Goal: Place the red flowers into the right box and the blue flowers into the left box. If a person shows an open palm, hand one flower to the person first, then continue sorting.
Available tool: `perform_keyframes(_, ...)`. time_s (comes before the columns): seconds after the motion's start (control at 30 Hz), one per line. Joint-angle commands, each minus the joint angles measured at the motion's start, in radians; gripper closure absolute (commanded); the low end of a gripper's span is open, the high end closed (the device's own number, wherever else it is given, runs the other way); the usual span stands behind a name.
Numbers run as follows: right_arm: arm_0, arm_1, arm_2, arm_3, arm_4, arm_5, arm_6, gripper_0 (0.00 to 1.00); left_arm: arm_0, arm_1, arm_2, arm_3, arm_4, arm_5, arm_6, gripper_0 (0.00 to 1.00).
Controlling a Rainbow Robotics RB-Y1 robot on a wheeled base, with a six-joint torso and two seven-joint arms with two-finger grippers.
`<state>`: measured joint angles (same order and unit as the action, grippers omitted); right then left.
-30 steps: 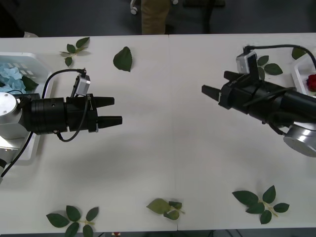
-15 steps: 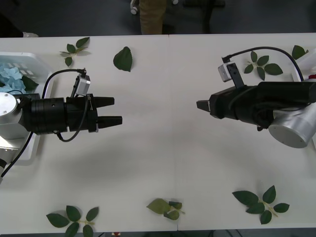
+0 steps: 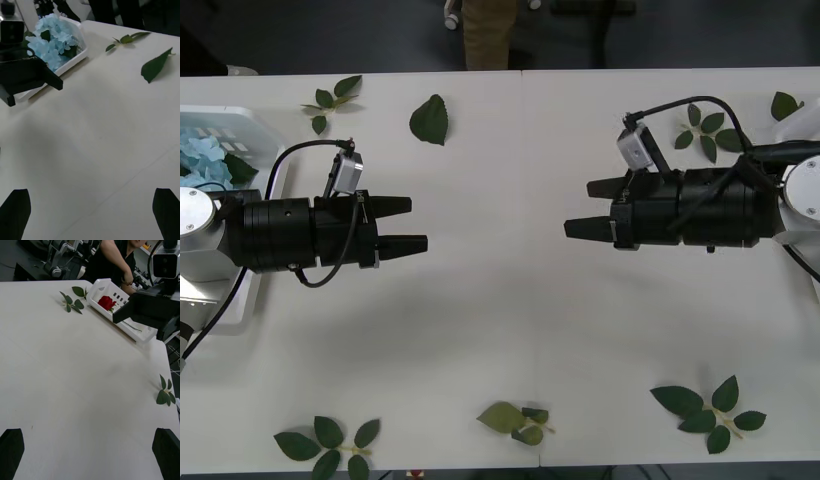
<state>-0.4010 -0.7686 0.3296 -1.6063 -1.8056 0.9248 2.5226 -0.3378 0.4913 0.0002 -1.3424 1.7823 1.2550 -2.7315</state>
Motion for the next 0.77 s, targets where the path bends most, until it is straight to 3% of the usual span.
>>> perform_keyframes(0.03, 0.001, 0.005, -0.010, 0.082, -0.179, 0.078, 0.159, 0.05, 0.011, -0.007, 0.001, -0.012, 0.014, -0.008, 0.026, 0.00)
perform_keyframes(0.77, 0.001, 0.026, -0.009, 0.137, -0.270, 0.085, 0.183, 0.05, 0.011, -0.007, 0.001, -0.012, 0.014, -0.008, 0.026, 0.00)
